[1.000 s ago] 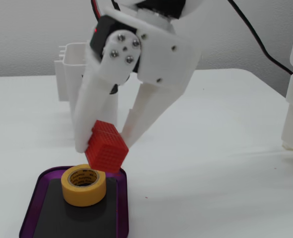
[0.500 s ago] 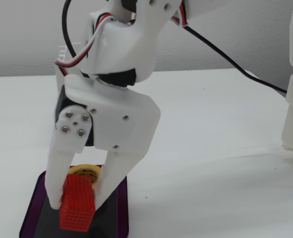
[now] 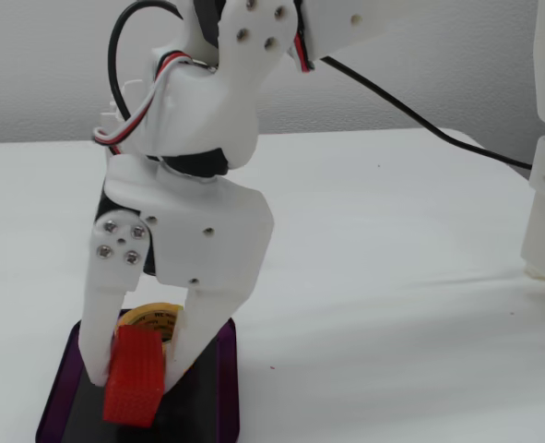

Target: Pick up the cube and place it in the box.

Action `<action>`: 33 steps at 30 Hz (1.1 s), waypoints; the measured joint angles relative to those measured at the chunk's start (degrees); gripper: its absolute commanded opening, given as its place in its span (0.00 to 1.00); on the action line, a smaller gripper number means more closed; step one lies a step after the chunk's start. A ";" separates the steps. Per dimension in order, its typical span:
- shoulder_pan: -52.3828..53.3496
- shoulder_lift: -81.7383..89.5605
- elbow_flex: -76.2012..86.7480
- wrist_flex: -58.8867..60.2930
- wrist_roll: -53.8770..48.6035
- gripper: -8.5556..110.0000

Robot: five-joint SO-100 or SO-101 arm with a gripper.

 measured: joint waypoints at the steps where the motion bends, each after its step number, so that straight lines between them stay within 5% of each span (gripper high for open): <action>1: 0.00 0.00 0.00 0.00 -0.09 0.09; 19: 0.53 -0.09 -6.86 8.79 -0.18 0.15; 33: 1.85 0.00 -47.11 40.17 -0.26 0.15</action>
